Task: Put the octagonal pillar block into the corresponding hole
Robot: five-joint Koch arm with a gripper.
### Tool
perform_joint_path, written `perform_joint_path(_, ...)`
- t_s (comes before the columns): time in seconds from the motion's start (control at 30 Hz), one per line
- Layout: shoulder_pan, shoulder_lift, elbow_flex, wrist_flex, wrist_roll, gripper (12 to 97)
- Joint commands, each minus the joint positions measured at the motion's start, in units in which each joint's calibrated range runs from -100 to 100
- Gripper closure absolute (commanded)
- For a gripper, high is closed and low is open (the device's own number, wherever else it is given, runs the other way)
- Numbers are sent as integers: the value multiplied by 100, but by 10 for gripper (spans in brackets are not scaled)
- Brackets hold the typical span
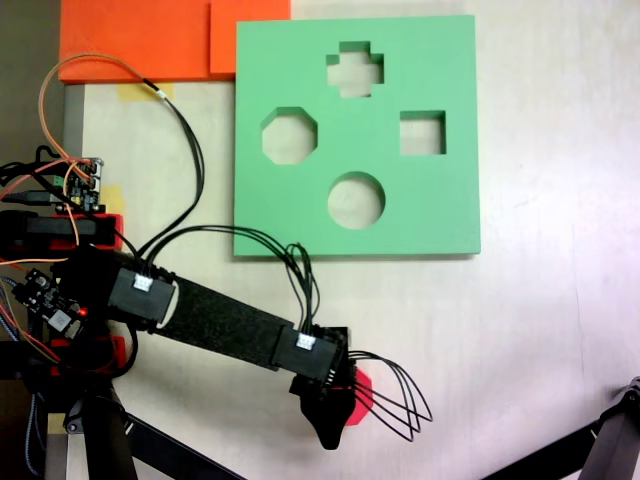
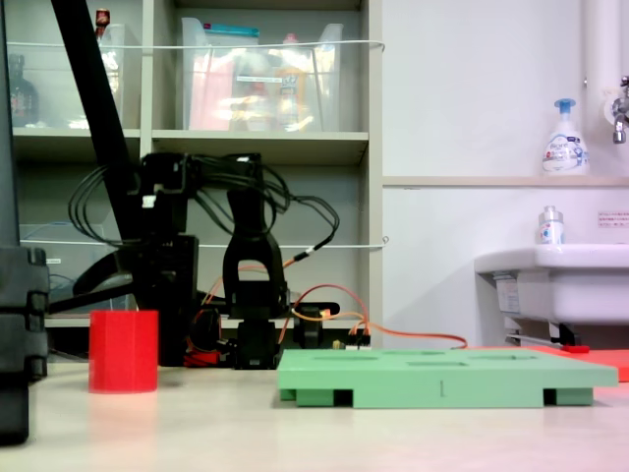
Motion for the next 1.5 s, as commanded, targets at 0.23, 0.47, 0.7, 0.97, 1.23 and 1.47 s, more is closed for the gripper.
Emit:
perform_joint_path(0.23,-68,501,552,-193,-112,219)
perform_joint_path(0.47,-78,878,572,-174,-127,220)
perform_joint_path(0.7,-73,1242,572,-155,-132,228)
perform_joint_path(0.97,-44,1311,492,-184,-127,548)
perform_joint_path(1.23,10,1228,372,-492,-127,619)
perform_joint_path(1.47,122,417,372,-916,93,621)
